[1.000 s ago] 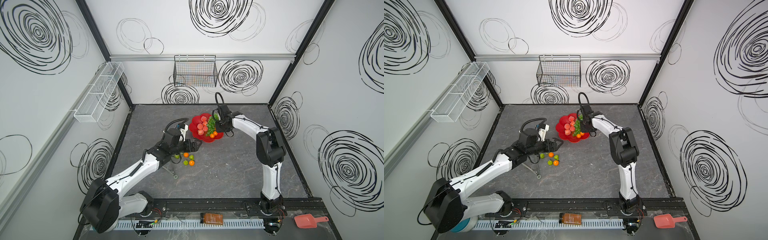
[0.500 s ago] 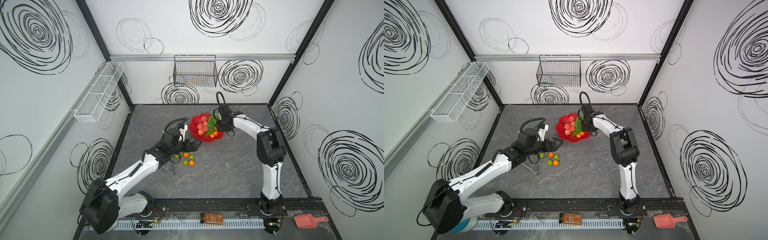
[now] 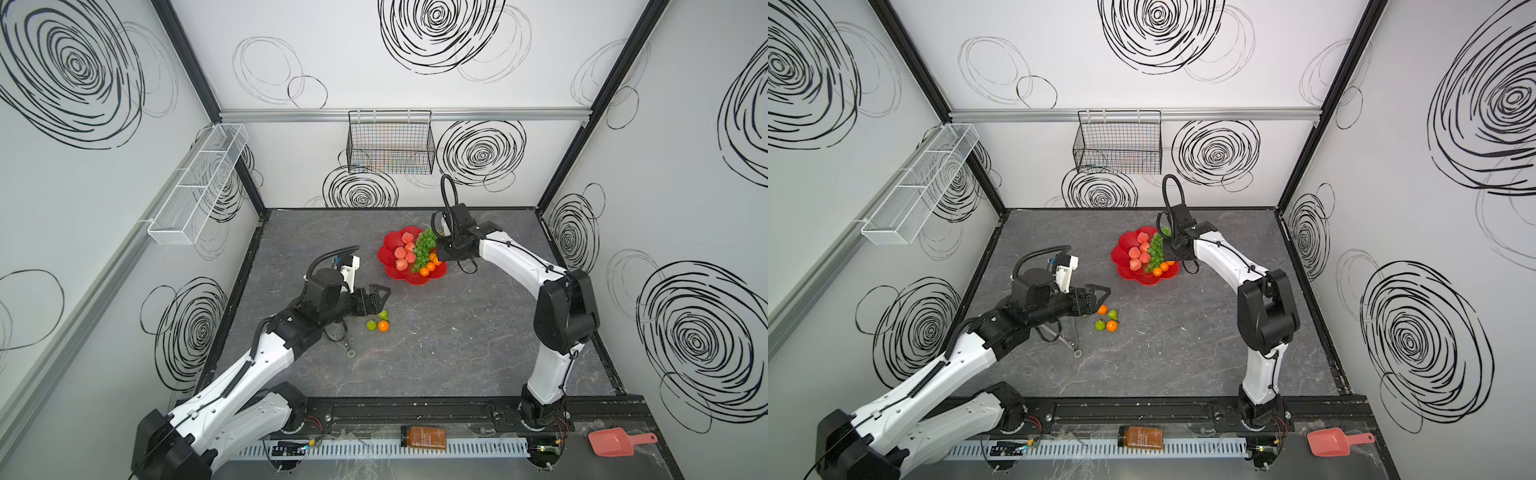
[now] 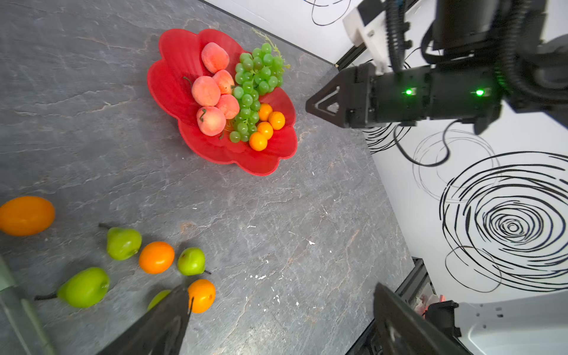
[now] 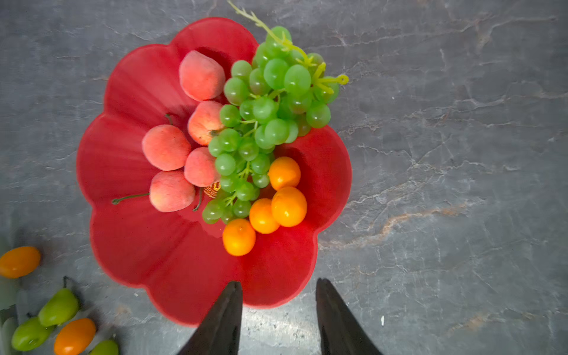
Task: Arrange fruit in a fruit bowl
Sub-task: Place the fruit in the fruit bowl.
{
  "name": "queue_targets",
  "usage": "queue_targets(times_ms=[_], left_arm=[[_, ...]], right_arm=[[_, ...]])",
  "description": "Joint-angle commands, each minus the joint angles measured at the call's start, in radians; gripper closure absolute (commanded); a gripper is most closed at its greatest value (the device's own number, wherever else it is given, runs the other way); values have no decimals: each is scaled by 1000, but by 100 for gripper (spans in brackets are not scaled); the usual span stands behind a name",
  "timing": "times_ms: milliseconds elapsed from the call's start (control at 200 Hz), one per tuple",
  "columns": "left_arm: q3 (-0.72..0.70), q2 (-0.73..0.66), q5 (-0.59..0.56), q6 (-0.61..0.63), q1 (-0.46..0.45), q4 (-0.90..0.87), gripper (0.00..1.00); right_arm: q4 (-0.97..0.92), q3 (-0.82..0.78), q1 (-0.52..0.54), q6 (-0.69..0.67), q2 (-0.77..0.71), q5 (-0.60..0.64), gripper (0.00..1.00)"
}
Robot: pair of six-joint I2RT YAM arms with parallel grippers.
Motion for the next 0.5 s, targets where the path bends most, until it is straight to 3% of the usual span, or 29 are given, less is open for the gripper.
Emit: queue_targets(times_ms=[0, 490], left_arm=[[-23, -56, -46, -9, 4, -79, 4], [-149, -310, -116, -214, -61, -247, 4]], right_arm=[[-15, -58, 49, 20, -71, 3, 56], [37, -275, 372, 85, -200, 9, 57]])
